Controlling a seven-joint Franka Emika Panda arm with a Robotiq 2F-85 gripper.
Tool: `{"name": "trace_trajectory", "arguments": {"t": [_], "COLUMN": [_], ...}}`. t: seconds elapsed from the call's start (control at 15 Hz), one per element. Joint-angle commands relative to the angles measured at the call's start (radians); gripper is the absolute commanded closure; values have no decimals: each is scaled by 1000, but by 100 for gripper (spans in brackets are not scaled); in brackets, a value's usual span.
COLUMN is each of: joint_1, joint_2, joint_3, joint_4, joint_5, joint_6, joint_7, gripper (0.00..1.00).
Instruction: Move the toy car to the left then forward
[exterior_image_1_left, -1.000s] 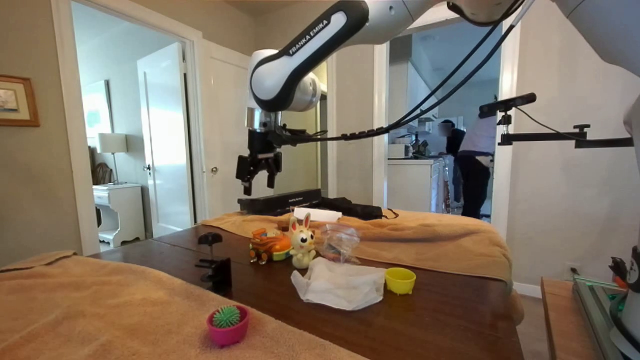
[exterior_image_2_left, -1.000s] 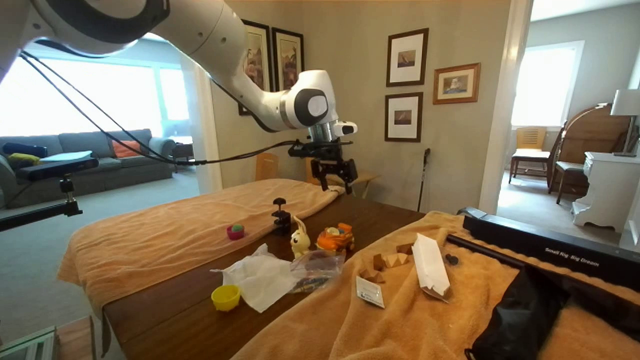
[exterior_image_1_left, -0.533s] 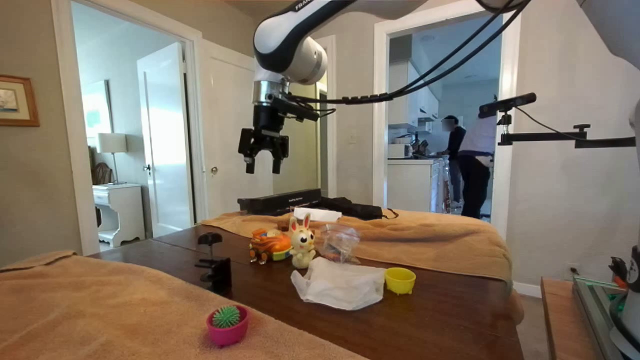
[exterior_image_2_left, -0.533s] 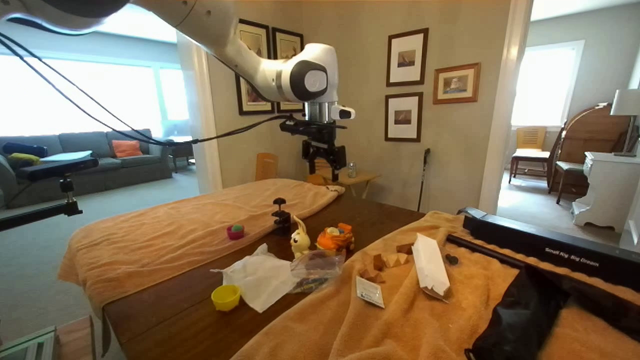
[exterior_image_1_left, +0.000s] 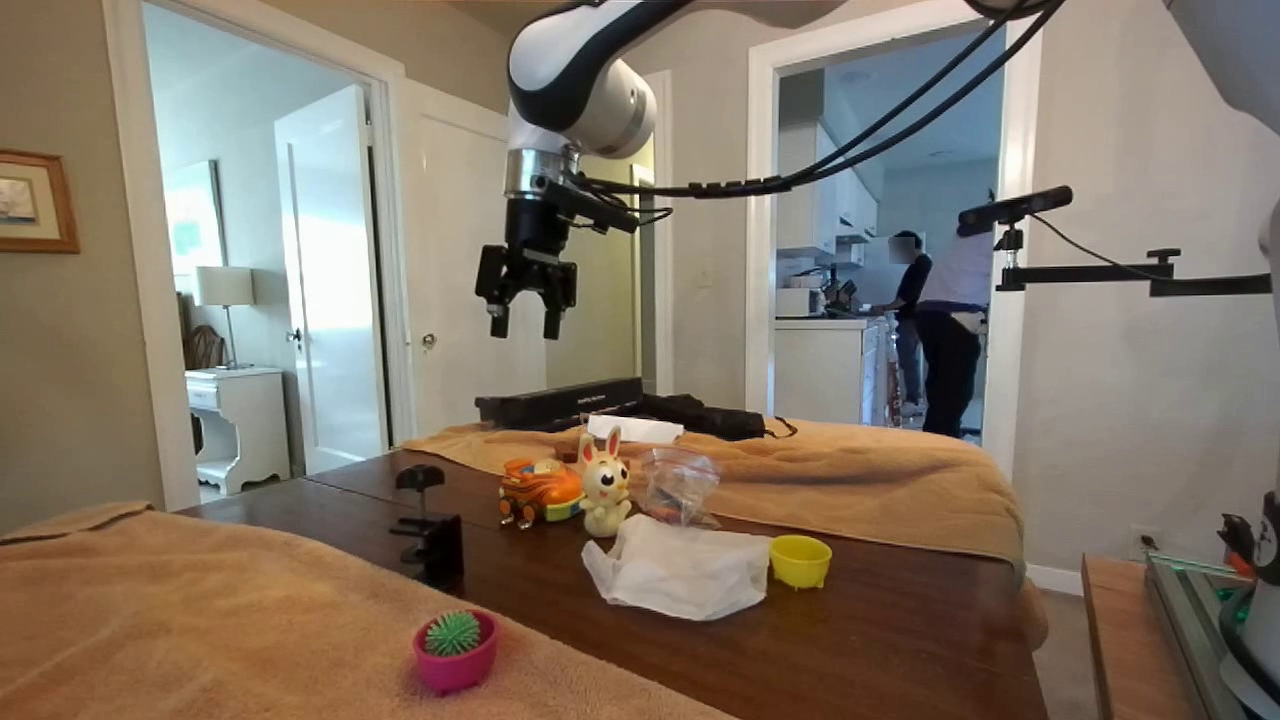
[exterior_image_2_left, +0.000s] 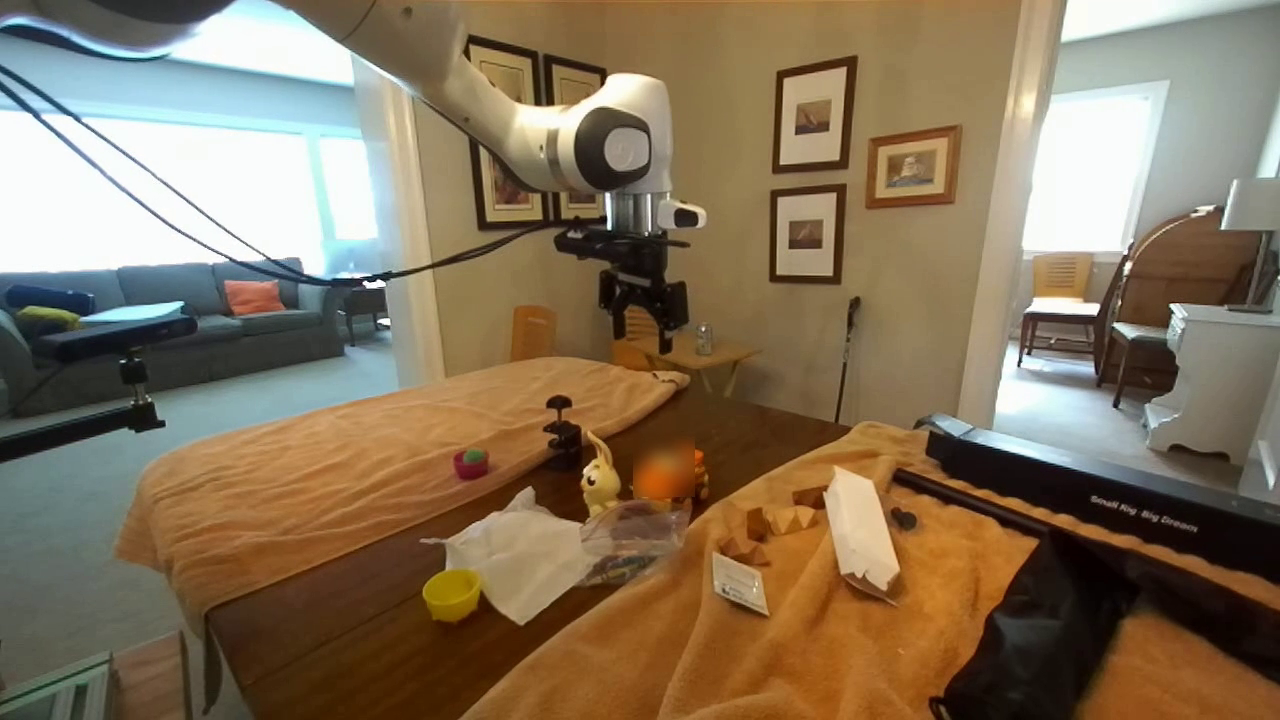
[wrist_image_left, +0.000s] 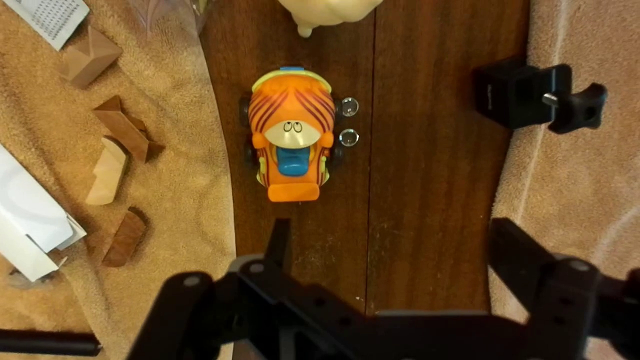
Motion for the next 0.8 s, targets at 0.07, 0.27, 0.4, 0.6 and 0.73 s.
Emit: {"name": "trace_trajectory", "arguments": {"t": [0.07, 0.27, 0.4, 0.6, 0.73], "joint_1": [0, 8, 14, 15, 20], "joint_2": [-6, -16, -22, -28, -28], "joint_3": [12, 11, 9, 10, 6], "joint_4": [7, -3, -11, -20, -22], "joint_5": [25, 14, 3, 3, -13], "joint_6": [-107, -148, -146, -136, -125], "joint_7": [18, 31, 34, 30, 33], "gripper": [0, 0, 0, 0, 0]}}
